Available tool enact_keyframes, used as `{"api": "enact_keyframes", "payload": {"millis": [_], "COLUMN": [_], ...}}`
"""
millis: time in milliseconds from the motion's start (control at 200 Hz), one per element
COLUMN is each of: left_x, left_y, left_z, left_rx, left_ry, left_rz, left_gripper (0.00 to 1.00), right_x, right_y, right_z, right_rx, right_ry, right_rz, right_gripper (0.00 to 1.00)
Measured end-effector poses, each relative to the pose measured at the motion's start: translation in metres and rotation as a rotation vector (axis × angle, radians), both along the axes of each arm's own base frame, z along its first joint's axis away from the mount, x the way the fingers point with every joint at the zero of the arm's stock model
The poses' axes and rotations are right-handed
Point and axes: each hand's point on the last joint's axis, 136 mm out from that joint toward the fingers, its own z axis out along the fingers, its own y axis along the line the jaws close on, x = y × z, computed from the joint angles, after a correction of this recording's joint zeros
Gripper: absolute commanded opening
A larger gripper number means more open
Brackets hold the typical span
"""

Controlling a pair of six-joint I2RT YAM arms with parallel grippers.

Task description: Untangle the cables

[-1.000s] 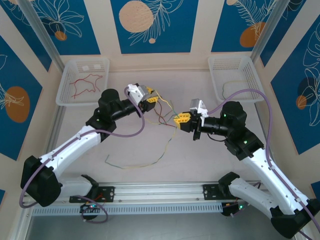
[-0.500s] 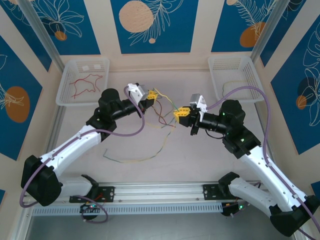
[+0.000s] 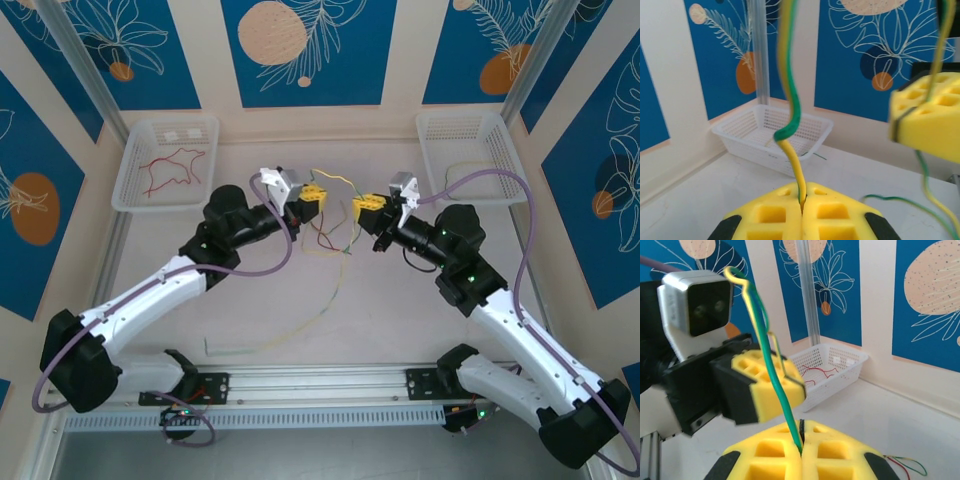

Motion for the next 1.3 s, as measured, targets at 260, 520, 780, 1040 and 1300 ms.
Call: {"api": "enact_keyframes", "payload": {"millis": [260, 520, 780, 1040, 1300], "left_x": [-0.014, -0.025, -0.023, -0.018, -0.019], "left_y": [-0.031, -0.054, -0.064, -0.074, -0.086], "left_z": [-0.022, -0.029, -0.025, -0.034, -0.039], "left_rx": [0.018, 0.028, 0.021, 0.041, 0.064], "left_ry": [0.071, 0.103, 0.111, 0.127, 0.110], "left_rz": [-0.057, -0.111, -0.133, -0.143, -0.161], "left_gripper": [0.00, 0.04, 0.20, 0.24, 0.25], "right_x": [0.020, 0.031, 0.038, 0.046, 0.039], "right_y": [-0.002, -0.009, -0.008, -0.006, 0.002], "right_z": [-0.008, -0.008, -0.013, -0.017, -0.014], "right_rx": [0.052, 0.084, 0.088, 0.091, 0.110], "right_ry": [0.081, 0.106, 0.115, 0.119, 0.141], "right_rz": [-0.082, -0.150, -0.167, -0.176, -0.123], "right_gripper": [0.00, 0.00, 0.00, 0.00, 0.00]}}
